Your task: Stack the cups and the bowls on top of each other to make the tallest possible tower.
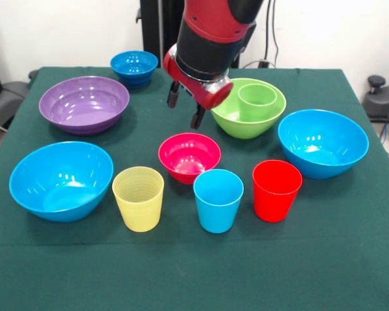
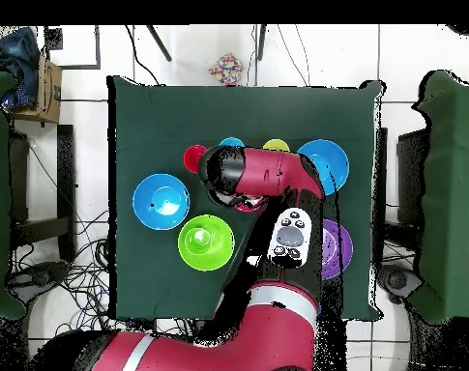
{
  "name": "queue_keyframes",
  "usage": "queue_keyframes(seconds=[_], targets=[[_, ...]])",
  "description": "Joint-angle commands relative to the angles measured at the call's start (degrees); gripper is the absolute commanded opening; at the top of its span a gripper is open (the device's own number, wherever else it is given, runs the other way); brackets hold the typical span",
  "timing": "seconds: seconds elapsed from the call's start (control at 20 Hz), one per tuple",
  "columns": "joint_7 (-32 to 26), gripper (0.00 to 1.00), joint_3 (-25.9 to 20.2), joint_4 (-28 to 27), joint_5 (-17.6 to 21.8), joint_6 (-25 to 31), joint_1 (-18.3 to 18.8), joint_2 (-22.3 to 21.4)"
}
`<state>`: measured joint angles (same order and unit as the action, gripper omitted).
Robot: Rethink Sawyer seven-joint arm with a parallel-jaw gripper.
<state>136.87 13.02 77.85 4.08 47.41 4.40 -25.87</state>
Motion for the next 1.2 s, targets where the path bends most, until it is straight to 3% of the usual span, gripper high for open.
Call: queue_keyframes(seconds=[0.05,0.55,1.2], targets=[[2.59,1.0,-7.45,4.3,-0.15,-10.88,0.81,3.74],[2.52,1.0,-8.39,6.44,-1.54,-13.53,1.43,4.06],[5.82,1.0,-5.26,7.14,-2.7,-10.47,-0.49,3.2]])
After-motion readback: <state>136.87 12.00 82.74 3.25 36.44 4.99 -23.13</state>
